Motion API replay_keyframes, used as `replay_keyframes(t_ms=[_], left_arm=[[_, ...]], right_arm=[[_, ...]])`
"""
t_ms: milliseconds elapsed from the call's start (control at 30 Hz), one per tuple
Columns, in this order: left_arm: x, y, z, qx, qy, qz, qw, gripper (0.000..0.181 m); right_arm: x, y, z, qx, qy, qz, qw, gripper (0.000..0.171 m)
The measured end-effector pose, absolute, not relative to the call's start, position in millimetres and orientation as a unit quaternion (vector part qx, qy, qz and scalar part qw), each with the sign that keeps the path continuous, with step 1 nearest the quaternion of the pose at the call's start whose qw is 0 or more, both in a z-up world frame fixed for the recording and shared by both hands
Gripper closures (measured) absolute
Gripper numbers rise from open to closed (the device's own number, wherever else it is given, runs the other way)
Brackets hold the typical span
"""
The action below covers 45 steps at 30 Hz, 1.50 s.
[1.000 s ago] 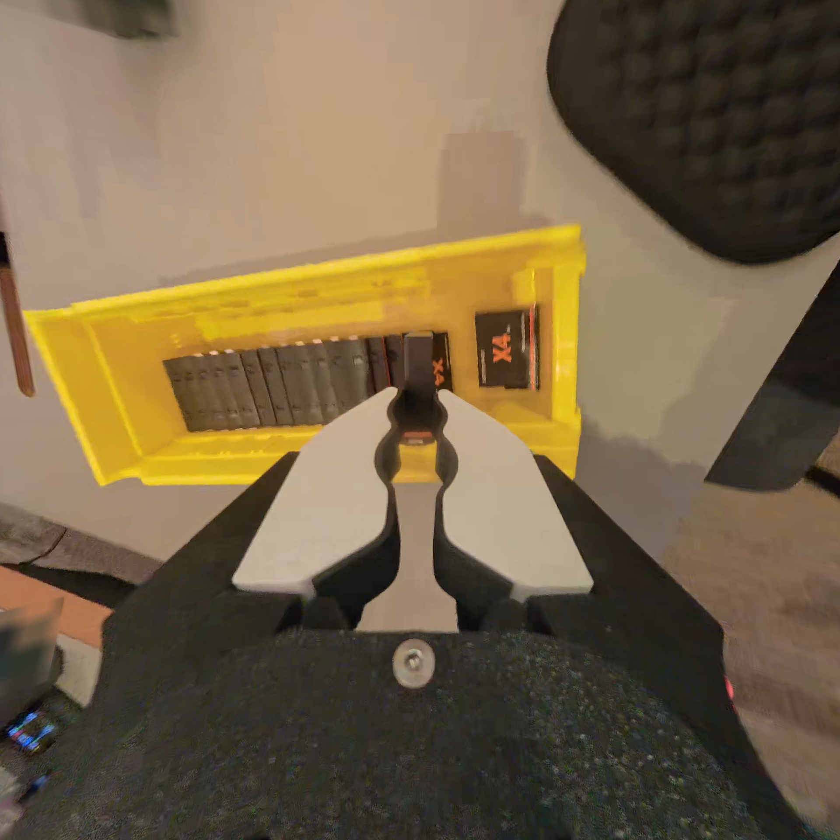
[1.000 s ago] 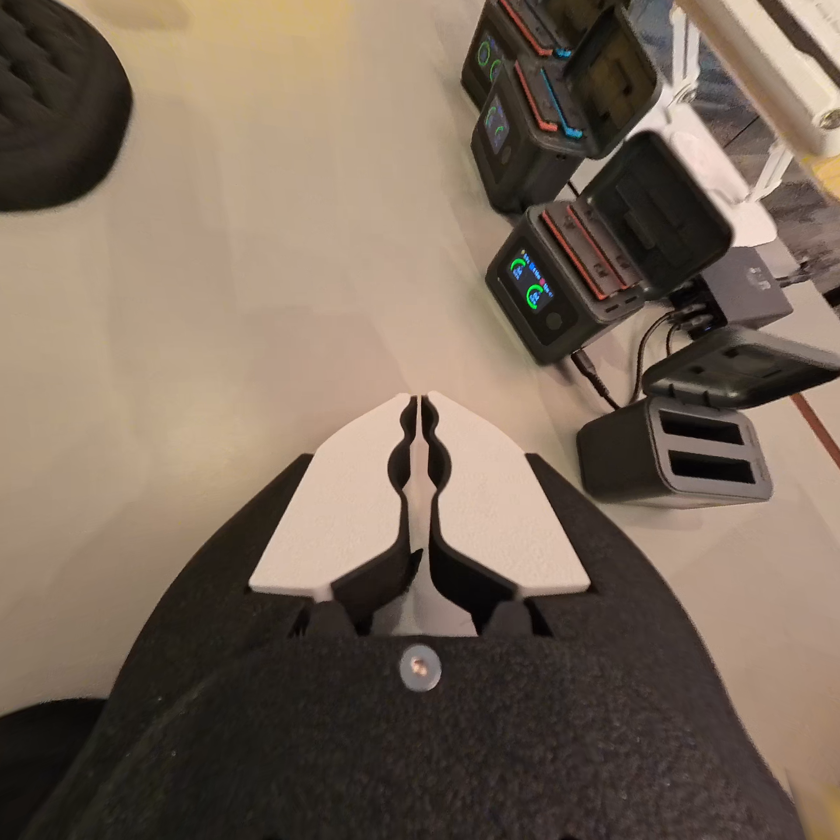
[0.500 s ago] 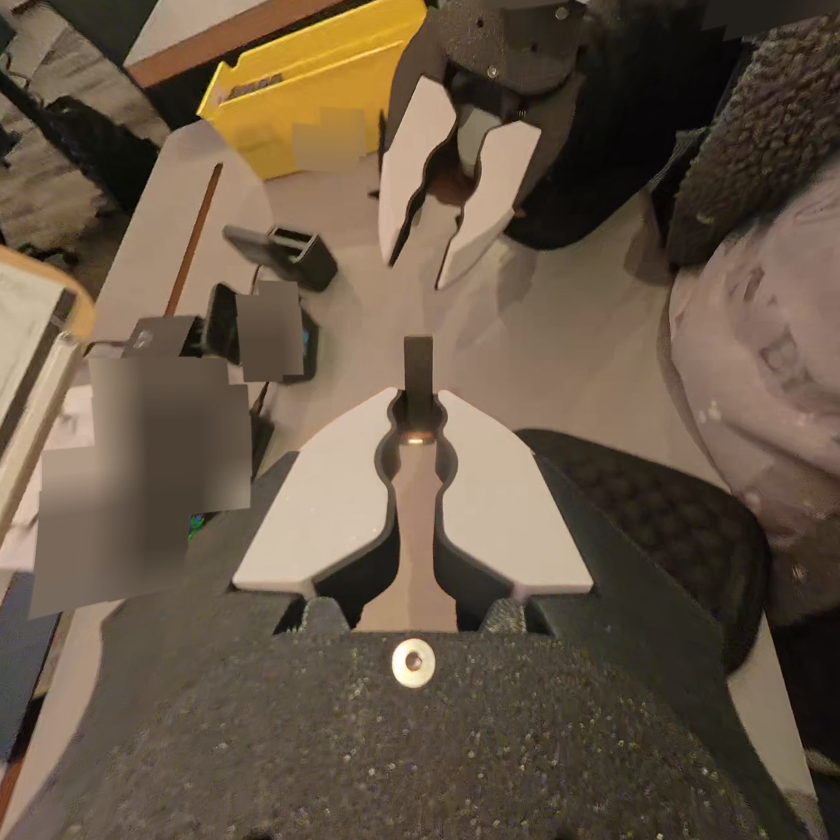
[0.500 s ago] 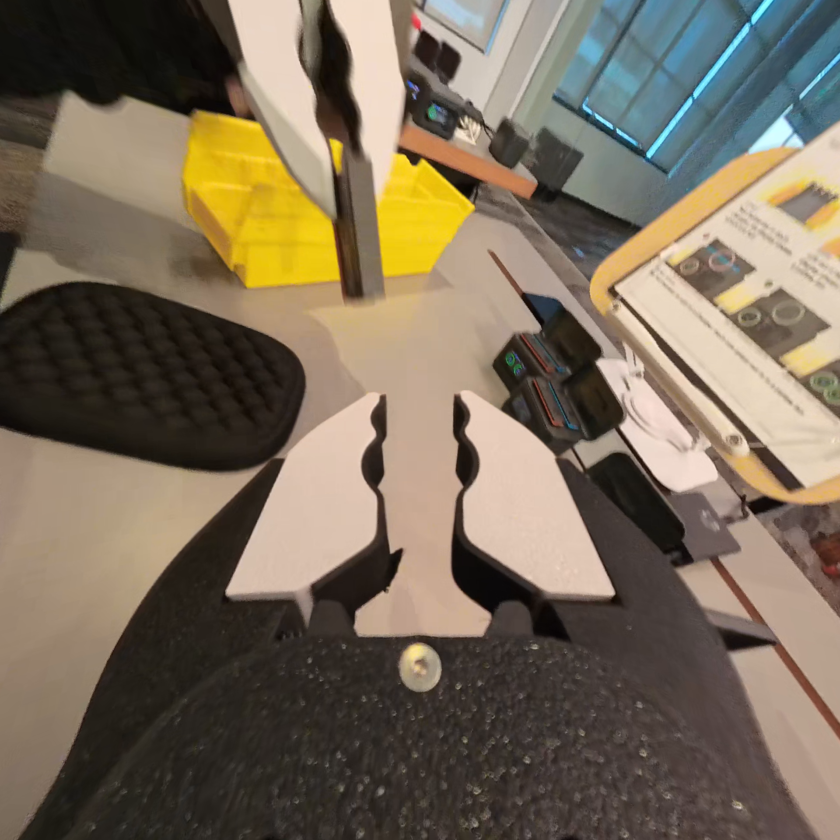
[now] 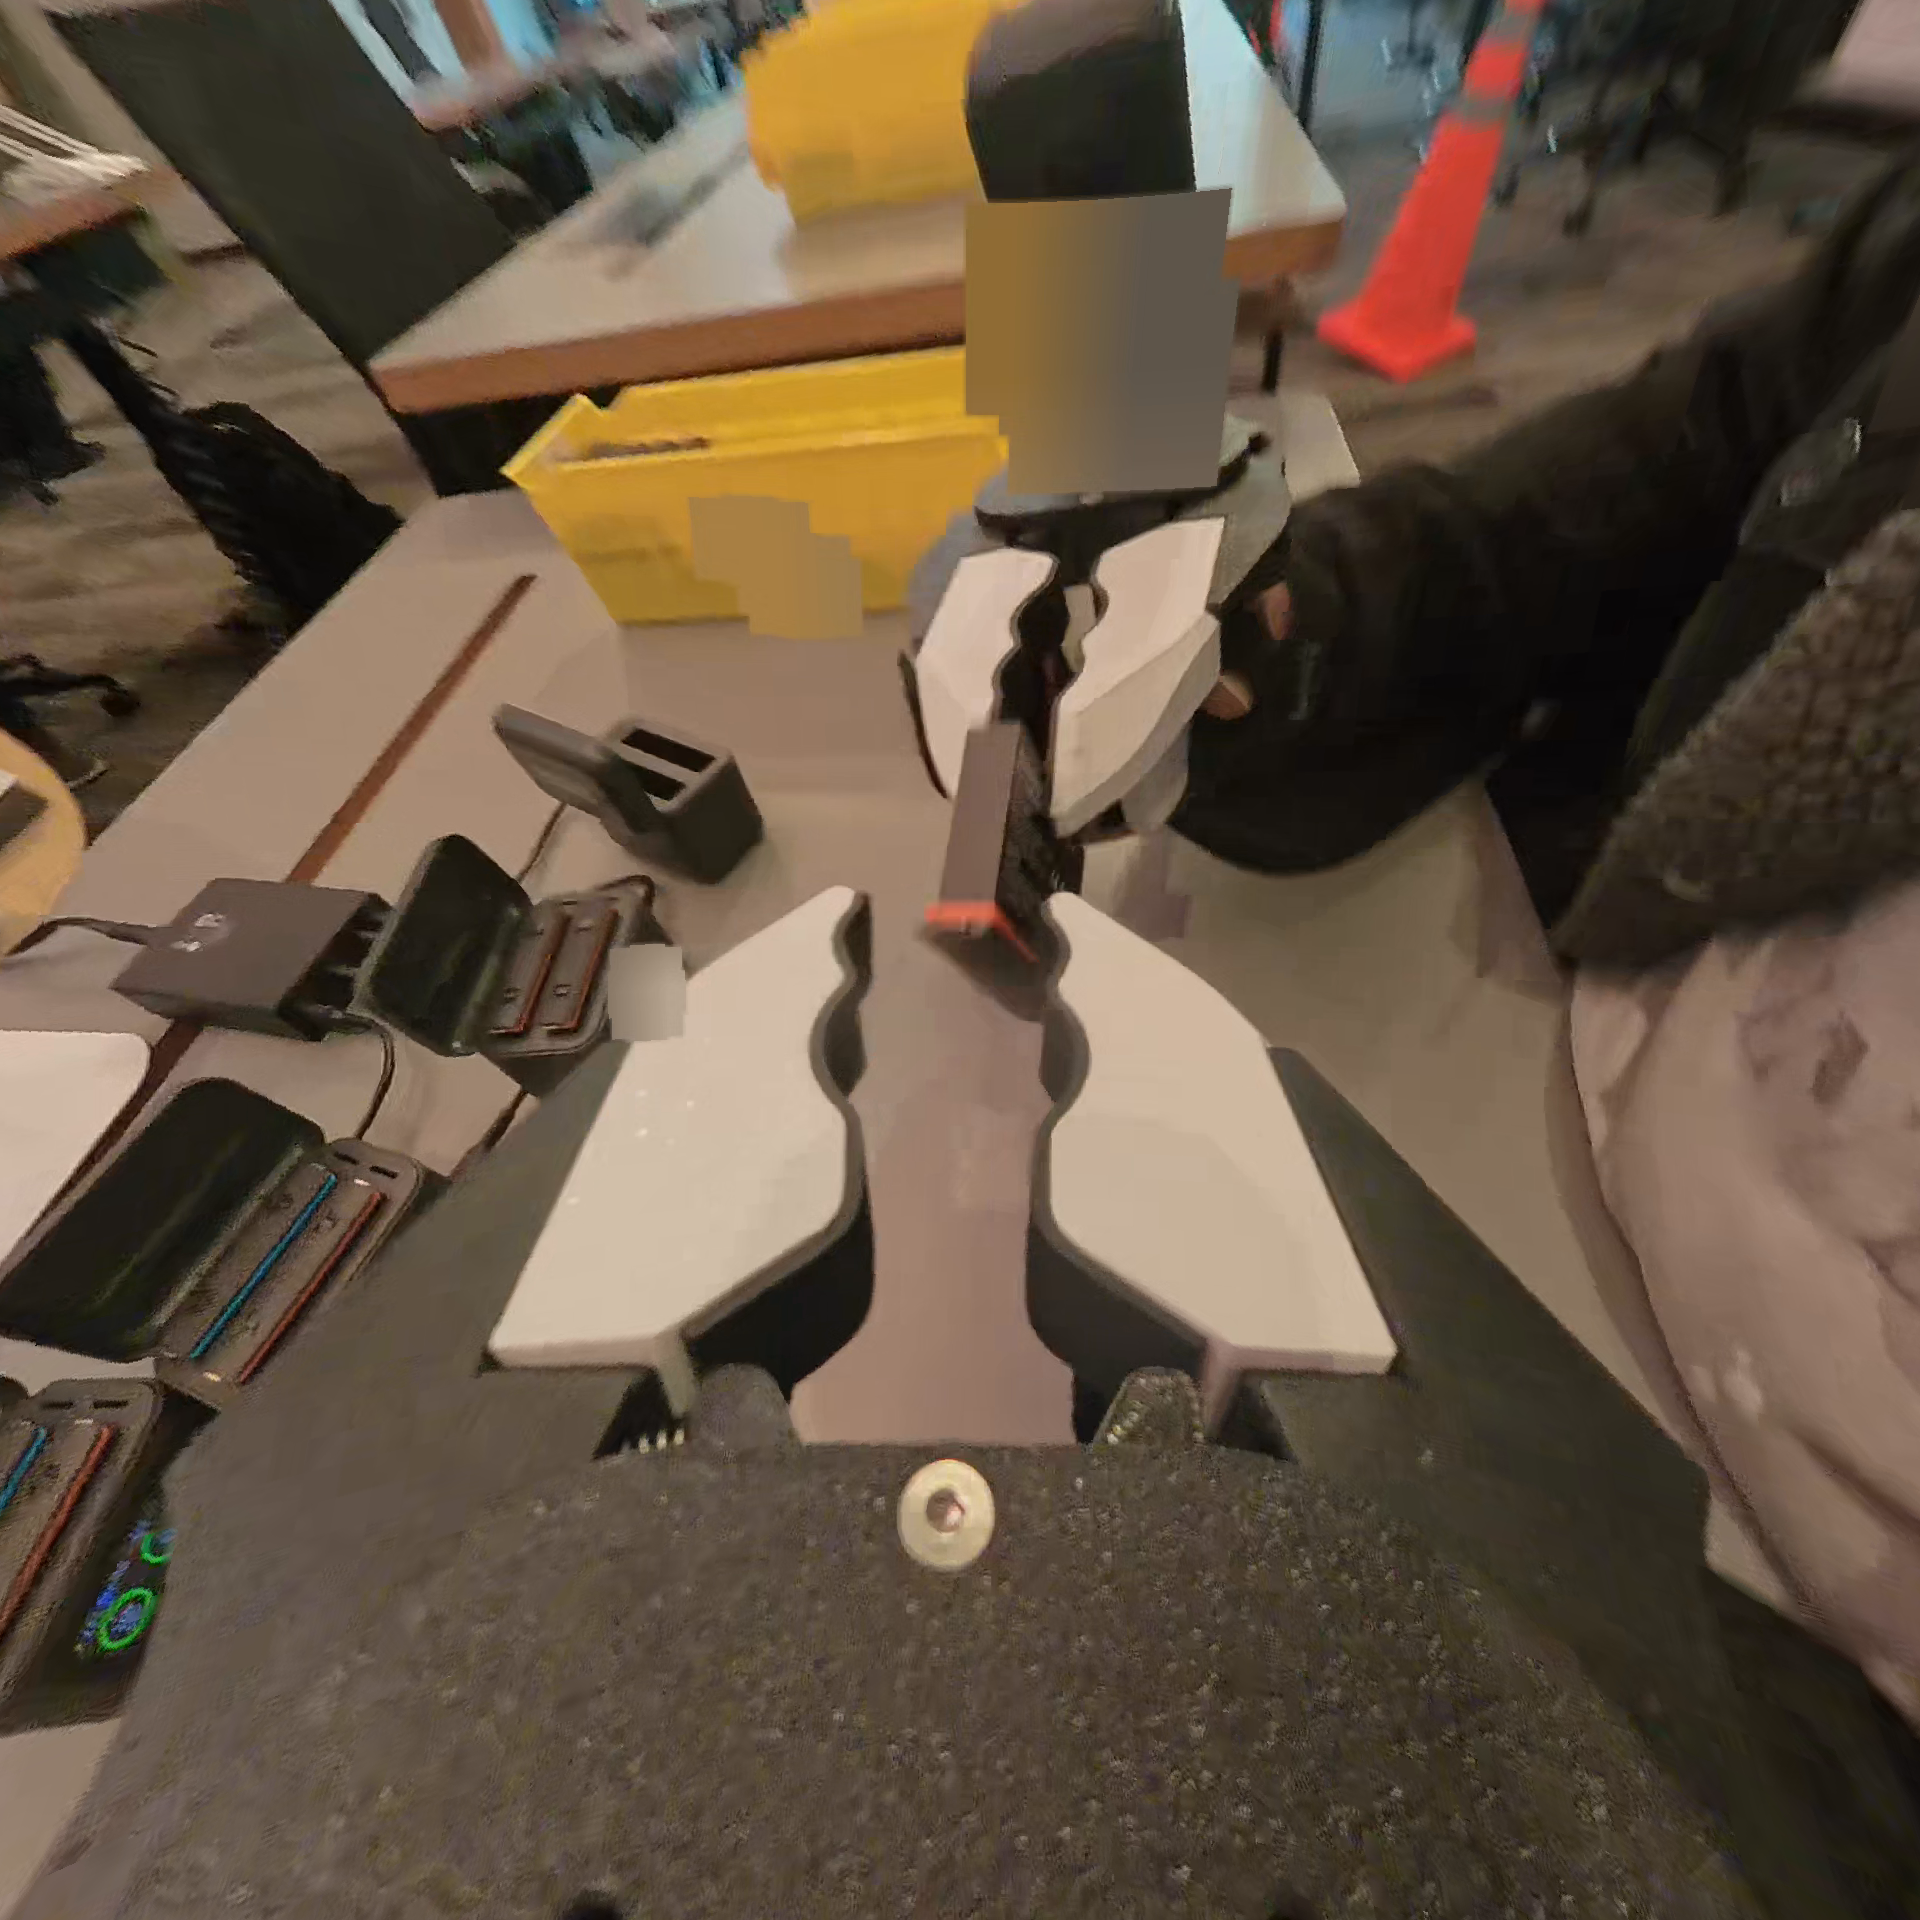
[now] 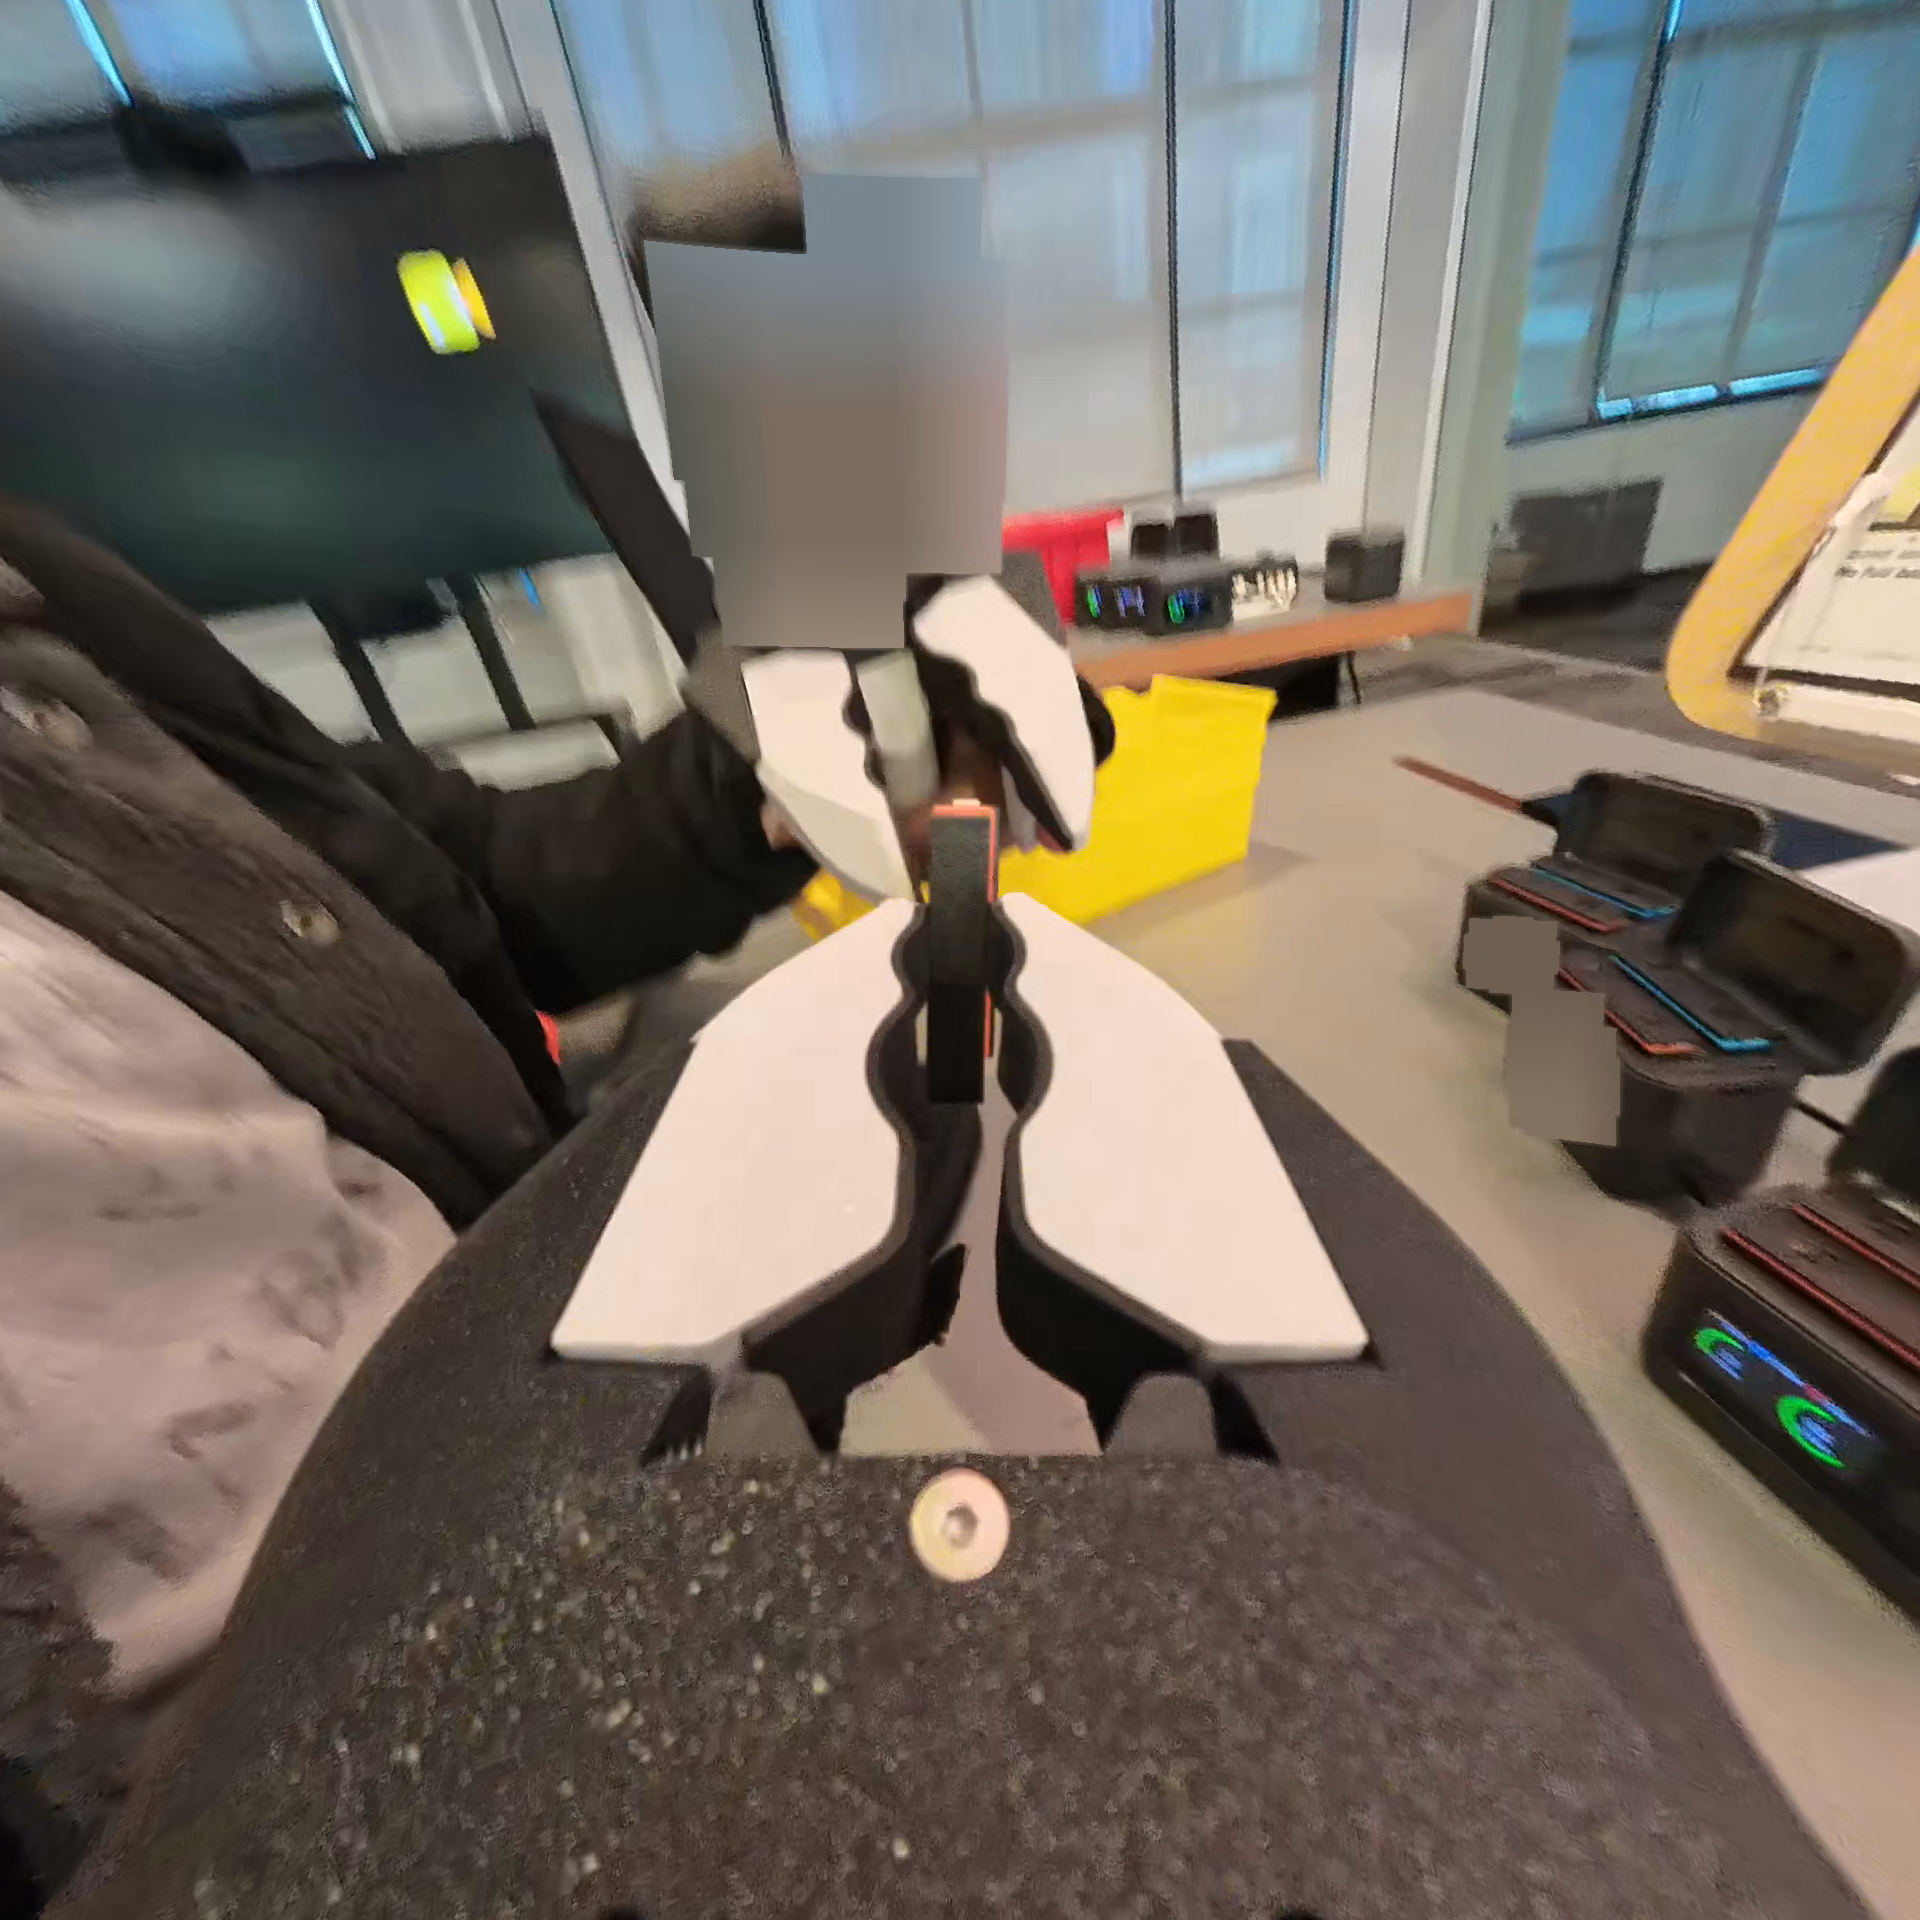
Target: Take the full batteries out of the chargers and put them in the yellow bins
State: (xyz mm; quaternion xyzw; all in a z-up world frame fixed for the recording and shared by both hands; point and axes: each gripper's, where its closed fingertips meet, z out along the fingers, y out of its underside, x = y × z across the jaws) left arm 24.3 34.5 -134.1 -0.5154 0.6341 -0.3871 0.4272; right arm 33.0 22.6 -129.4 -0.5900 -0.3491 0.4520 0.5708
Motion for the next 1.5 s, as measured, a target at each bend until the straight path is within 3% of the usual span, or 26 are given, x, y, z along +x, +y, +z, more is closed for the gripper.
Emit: replay_keyframes(t_ms=[267, 333, 400, 533, 667, 800, 1067, 1133, 1200, 1400, 1467, 1500], left_arm=[[42.3, 13.7, -121.3, -0.542, 0.533, -0.525, 0.383, 0.142], [49.6, 9.6, -119.4, -0.535, 0.521, -0.548, 0.378, 0.147], [54.1, 9.4, -121.1, -0.536, 0.514, -0.557, 0.372, 0.165], [51.7, 12.0, -128.9, -0.538, 0.533, -0.546, 0.358, 0.166], [41.7, 17.7, -149.9, -0.571, 0.583, -0.473, 0.331, 0.166], [31.9, 25.5, -193.0, -0.613, 0.658, -0.316, 0.303, 0.166], [38.0, 14.0, -230.0, -0.623, 0.705, -0.237, 0.242, 0.166], [38.4, 12.4, -234.5, -0.621, 0.712, -0.221, 0.241, 0.166], [39.4, 9.2, -236.7, -0.618, 0.716, -0.219, 0.240, 0.166], [46.5, 9.7, -224.9, -0.588, 0.703, -0.264, 0.302, 0.165], [46.1, 20.1, -221.8, -0.593, 0.686, -0.260, 0.332, 0.147], [45.4, 24.0, -221.1, -0.597, 0.676, -0.263, 0.341, 0.146]], right_arm=[[60.5, 20.8, -86.8, -0.500, -0.242, 0.577, 0.599, 0.161], [59.3, 18.7, -86.6, -0.495, -0.243, 0.582, 0.597, 0.162], [59.2, 16.8, -86.4, -0.491, -0.248, 0.583, 0.598, 0.161], [57.9, 16.8, -95.0, -0.509, -0.278, 0.561, 0.591, 0.161], [56.7, 18.0, -129.3, -0.579, -0.380, 0.474, 0.543, 0.160], [76.4, 29.7, -169.9, -0.657, -0.489, 0.258, 0.512, 0.149], [55.7, 14.8, -206.5, -0.666, -0.623, 0.086, 0.401, 0.134], [51.7, 14.6, -216.0, -0.661, -0.643, 0.057, 0.383, 0.136], [48.7, 11.6, -225.7, -0.654, -0.661, 0.043, 0.364, 0.154], [56.6, 13.3, -224.5, -0.638, -0.665, 0.052, 0.386, 0.157], [78.8, 21.0, -217.2, -0.637, -0.667, 0.045, 0.384, 0.157], [93.0, 28.0, -211.3, -0.638, -0.666, 0.035, 0.384, 0.157]])
